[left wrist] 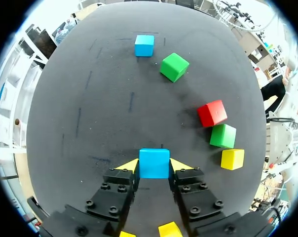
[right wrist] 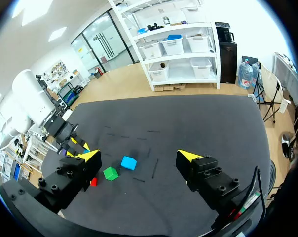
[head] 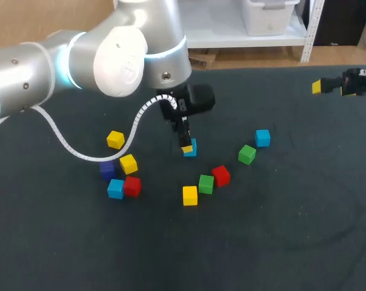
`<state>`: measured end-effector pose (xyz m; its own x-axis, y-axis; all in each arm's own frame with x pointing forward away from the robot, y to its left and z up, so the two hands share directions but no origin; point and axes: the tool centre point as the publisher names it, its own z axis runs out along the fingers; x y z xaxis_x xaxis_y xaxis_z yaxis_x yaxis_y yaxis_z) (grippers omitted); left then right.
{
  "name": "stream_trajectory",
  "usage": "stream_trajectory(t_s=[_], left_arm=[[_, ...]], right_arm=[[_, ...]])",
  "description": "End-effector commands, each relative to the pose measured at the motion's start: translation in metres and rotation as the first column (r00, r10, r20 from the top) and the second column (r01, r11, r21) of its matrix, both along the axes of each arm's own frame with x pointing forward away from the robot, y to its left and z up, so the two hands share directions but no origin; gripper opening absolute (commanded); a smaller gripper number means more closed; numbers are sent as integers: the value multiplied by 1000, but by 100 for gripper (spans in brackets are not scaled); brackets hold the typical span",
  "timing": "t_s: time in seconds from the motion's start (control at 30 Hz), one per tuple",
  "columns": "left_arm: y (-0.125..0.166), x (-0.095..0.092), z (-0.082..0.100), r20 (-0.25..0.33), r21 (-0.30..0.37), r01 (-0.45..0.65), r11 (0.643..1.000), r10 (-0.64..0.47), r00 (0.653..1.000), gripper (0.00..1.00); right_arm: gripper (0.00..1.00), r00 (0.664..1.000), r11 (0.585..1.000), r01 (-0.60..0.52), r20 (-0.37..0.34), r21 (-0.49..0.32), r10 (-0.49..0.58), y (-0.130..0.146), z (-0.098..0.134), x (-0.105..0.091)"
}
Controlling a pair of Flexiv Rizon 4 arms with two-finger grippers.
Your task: Place the blue cubes, place green cubes on the blue cubes, place the yellow cubes on the green cubes, then place the red cubes on the yellow cubes, and place purple cube on the red cubes.
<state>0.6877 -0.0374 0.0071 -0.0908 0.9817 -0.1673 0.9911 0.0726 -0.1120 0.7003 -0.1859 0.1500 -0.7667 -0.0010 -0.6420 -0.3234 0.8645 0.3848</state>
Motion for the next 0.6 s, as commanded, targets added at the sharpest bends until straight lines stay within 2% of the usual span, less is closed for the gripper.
stream_trajectory(t_s=[0.03, 0.6], left_arm=[[-1, 4, -2, -5, 4, 10, 1000, -10, 1000, 0], [1, 8, -5, -6, 9, 14, 1000, -14, 1000, 0]], right_arm=[[100, 1000, 1000, 2, 0, -2, -2, 1, 0, 0], [100, 1000, 1000, 2, 0, -2, -2, 1, 0, 0]])
